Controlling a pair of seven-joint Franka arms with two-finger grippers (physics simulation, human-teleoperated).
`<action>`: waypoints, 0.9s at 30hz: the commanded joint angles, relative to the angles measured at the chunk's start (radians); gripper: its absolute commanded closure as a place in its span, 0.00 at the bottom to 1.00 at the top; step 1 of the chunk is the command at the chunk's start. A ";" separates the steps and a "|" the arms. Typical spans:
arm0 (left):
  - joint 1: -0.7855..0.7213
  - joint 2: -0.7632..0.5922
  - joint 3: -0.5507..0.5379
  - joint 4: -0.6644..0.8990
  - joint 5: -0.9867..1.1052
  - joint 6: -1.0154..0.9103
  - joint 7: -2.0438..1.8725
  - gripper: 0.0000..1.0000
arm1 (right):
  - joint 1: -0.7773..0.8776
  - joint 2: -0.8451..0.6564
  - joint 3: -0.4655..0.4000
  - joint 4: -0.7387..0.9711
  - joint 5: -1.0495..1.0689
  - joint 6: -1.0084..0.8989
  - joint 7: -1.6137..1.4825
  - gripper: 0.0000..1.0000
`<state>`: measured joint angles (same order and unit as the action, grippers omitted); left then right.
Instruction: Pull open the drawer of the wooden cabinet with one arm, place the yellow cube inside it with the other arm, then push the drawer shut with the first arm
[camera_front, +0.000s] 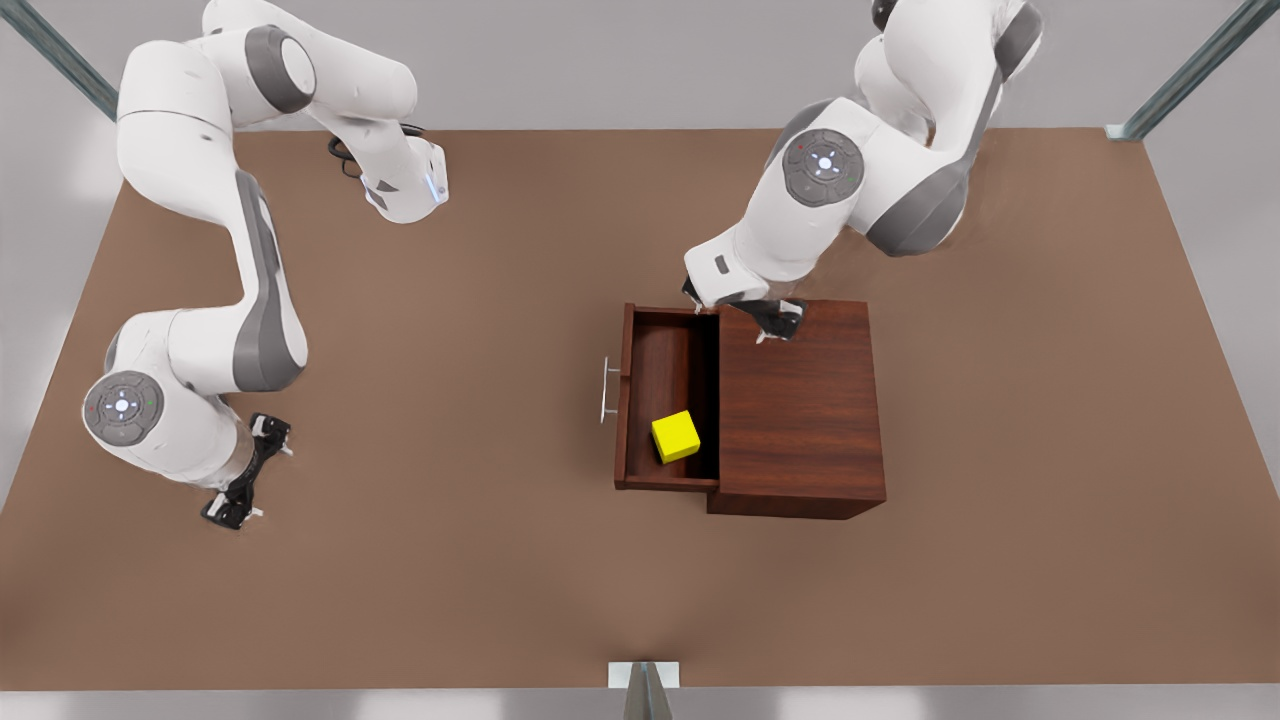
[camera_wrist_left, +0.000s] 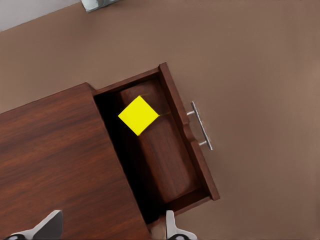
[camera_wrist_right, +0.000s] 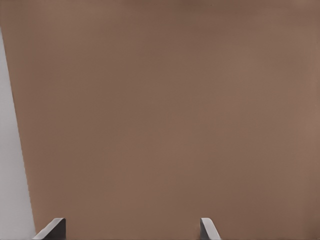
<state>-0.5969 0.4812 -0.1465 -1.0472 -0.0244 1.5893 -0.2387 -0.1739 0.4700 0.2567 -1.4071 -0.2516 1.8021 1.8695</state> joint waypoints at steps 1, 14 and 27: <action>-0.178 0.158 0.004 0.121 0.170 0.221 -0.864 0.00 | 0.014 -0.137 -0.059 -0.259 0.058 0.187 -1.756 0.00; -0.366 0.497 0.100 0.174 0.367 0.528 -1.280 0.00 | 0.166 -0.123 -0.278 -0.033 0.166 -0.136 -1.917 0.00; -0.363 0.534 0.159 0.119 0.417 0.569 -1.108 0.00 | 0.172 -0.113 -0.275 -0.035 0.164 -0.135 -1.843 0.00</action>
<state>-0.9603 1.0148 0.0120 -0.9236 0.3705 2.1443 -1.1565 -0.0019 0.3580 -0.0184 -1.4432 -0.0880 1.6716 0.4110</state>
